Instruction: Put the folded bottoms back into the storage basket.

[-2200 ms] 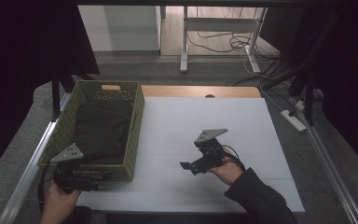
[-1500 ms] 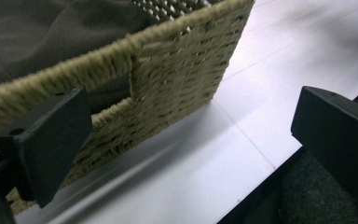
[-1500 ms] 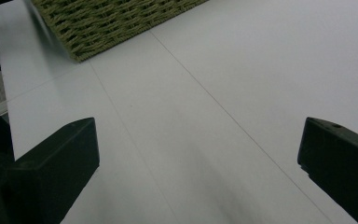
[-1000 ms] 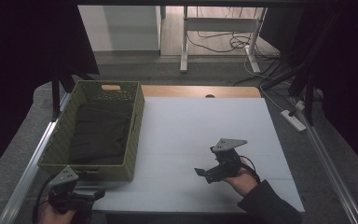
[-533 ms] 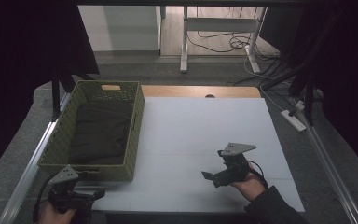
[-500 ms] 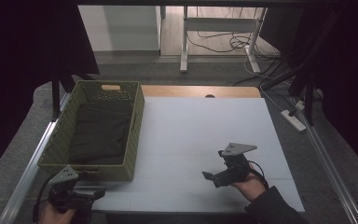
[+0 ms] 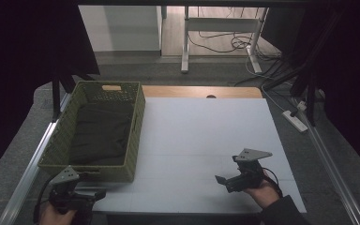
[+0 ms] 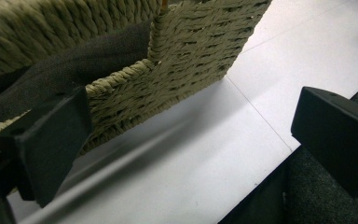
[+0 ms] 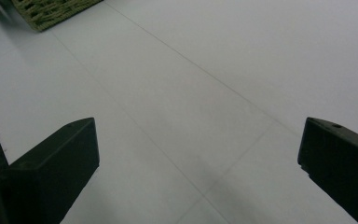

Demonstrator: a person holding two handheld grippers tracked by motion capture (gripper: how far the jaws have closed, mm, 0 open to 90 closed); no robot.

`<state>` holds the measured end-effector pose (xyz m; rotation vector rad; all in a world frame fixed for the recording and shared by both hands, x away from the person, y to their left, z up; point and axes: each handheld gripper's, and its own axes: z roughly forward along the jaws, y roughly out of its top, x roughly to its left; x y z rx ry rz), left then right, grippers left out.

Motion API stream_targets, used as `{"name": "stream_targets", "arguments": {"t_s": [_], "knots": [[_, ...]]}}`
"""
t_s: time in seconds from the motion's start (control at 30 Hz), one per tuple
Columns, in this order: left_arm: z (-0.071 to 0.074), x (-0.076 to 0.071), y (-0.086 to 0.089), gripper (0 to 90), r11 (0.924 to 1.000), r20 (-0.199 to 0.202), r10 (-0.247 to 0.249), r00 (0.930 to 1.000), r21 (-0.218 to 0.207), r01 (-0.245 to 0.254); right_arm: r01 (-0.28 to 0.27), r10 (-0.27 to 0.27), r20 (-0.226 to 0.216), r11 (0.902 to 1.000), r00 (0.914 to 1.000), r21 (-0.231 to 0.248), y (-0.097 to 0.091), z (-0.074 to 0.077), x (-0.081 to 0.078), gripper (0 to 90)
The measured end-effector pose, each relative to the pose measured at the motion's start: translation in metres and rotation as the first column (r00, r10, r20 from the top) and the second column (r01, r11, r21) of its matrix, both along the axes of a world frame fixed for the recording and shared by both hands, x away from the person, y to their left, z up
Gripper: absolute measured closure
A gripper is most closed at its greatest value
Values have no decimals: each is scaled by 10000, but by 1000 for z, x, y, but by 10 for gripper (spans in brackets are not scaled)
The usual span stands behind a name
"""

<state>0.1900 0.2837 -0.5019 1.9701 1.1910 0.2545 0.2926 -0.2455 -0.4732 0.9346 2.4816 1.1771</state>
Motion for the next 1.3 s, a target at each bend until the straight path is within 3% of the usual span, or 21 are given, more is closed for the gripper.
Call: {"name": "stream_targets", "arguments": {"t_s": [0.5, 1.3], "knots": [[0, 1, 0, 1, 10000, -50, -56, 10000, 5, 57, 1076, -1076, -53, 9942, 9942, -72, -37, -6, -14, 0], [0, 1, 1, 1, 10000, -112, -2, 9999, -74, 1, 1717, -1718, -50, 9850, 9851, -167, -62, -7, -26, 0]]}}
